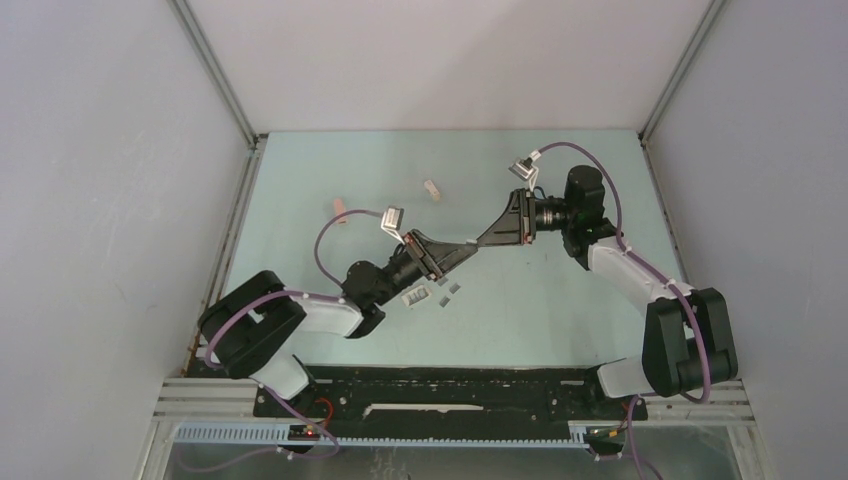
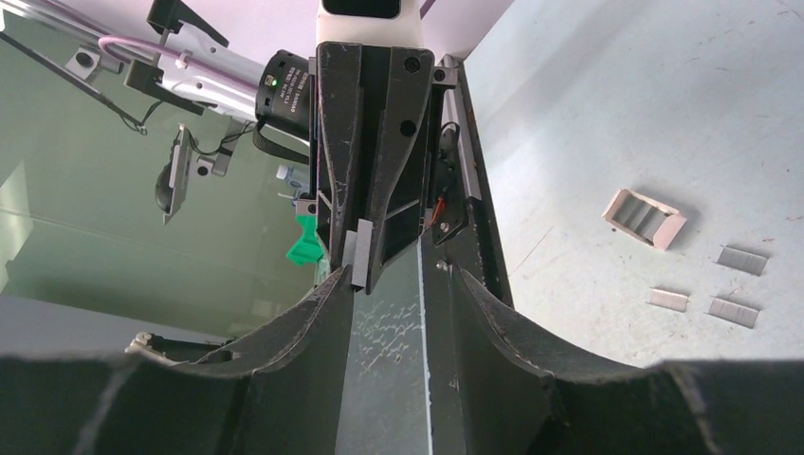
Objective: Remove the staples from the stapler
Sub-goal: Pick up the staple from the center of the board.
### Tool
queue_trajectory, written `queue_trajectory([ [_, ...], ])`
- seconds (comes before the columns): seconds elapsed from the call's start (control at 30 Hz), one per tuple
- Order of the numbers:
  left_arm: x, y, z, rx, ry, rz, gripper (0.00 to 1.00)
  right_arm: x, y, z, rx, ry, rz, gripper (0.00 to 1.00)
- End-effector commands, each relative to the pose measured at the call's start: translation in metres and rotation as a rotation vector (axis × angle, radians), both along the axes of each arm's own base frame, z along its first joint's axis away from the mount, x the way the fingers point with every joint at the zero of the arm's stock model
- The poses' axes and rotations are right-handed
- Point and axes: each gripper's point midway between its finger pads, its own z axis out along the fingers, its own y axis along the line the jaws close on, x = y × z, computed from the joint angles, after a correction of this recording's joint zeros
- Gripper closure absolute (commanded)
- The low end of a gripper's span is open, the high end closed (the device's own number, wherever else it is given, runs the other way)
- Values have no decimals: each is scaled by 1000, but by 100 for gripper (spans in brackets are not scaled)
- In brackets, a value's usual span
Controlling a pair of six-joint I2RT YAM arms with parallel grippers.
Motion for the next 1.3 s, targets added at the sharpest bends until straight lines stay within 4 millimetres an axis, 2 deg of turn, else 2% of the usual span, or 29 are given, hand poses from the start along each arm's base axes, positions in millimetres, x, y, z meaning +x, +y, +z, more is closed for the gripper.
queue_trajectory([
  [0.0, -4, 12, 11, -27, -60, 28, 84, -5, -1, 5, 5, -52, 11, 49],
  [0.63, -4, 22, 4, -12, -54, 47, 84, -5, -1, 2, 2, -50, 14, 43],
  [0.87, -5, 29, -5, 11, -49, 55, 84, -4, -3, 1, 0, -60, 9, 43],
  [1.1, -16, 42, -41, 100, -25, 9, 85, 1, -12, -5, -22, -146, -24, 44],
  [1.27, -33, 47, -85, 203, 32, -67, 86, 6, -19, -12, -88, -194, -59, 44],
])
